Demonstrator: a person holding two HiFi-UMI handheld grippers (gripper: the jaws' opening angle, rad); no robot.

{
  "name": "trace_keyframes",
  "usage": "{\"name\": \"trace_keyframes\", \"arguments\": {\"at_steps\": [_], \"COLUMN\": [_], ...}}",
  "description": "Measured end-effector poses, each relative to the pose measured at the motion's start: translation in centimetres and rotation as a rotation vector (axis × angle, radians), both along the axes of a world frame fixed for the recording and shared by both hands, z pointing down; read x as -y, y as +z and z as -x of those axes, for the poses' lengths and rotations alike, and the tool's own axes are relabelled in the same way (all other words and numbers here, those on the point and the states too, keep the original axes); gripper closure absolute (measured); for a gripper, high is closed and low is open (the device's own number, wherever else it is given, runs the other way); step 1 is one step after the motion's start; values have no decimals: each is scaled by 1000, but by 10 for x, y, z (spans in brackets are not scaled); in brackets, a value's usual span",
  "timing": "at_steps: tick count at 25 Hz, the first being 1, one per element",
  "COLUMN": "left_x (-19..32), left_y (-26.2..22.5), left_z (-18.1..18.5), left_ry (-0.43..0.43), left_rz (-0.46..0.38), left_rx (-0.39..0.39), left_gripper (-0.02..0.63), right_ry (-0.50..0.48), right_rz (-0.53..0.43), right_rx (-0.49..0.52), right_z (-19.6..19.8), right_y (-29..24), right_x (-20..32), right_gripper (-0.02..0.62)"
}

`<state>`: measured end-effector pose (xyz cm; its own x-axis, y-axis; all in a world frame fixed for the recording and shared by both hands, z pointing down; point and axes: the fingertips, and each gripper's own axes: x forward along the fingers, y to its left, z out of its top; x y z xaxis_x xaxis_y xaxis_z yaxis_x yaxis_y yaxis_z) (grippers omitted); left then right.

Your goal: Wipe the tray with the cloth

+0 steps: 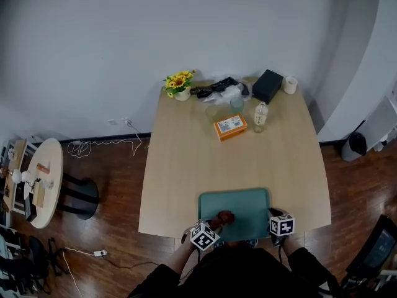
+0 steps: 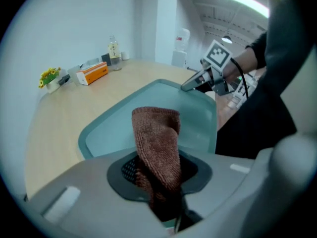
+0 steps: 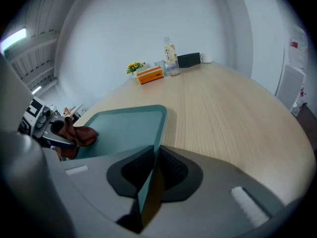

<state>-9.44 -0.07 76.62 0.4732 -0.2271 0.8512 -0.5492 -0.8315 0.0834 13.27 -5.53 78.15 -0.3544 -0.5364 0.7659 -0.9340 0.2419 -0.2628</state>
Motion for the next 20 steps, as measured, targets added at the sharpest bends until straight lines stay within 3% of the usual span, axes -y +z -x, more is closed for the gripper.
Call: {"name": "trace_keyframes", "arguments": {"at_steps": [4, 8, 12, 14, 17, 18, 20], "left_x": [6, 28, 47, 51, 46, 45, 47], "left_y": [-27, -92, -183, -227, -275, -284, -287], "left_z": [-4, 3, 0, -1, -1, -1, 5], "left_ry": [-43, -62, -136, -199, -283, -295, -303], "left_rz": [-19, -155, -345, -406, -396, -392, -407], "left_rx": [-63, -126, -277, -392, -596, -632, -630], "left_gripper": [525, 525, 525, 525, 525, 525, 525], "right_ry": [7, 39, 57, 40, -47, -76, -105], "right_rz": [17, -66, -250, -382, -586, -634, -678], "right_rx": [15, -22, 68, 131, 172, 176, 185], "right_z": [-1, -9, 2, 15, 42, 50, 61], "right_y": [1, -35, -126, -192, -287, -308, -330], "right_x": [-1, 6, 24, 28, 20, 17, 14], "right_gripper": [557, 561, 594, 595, 595, 595, 595]}}
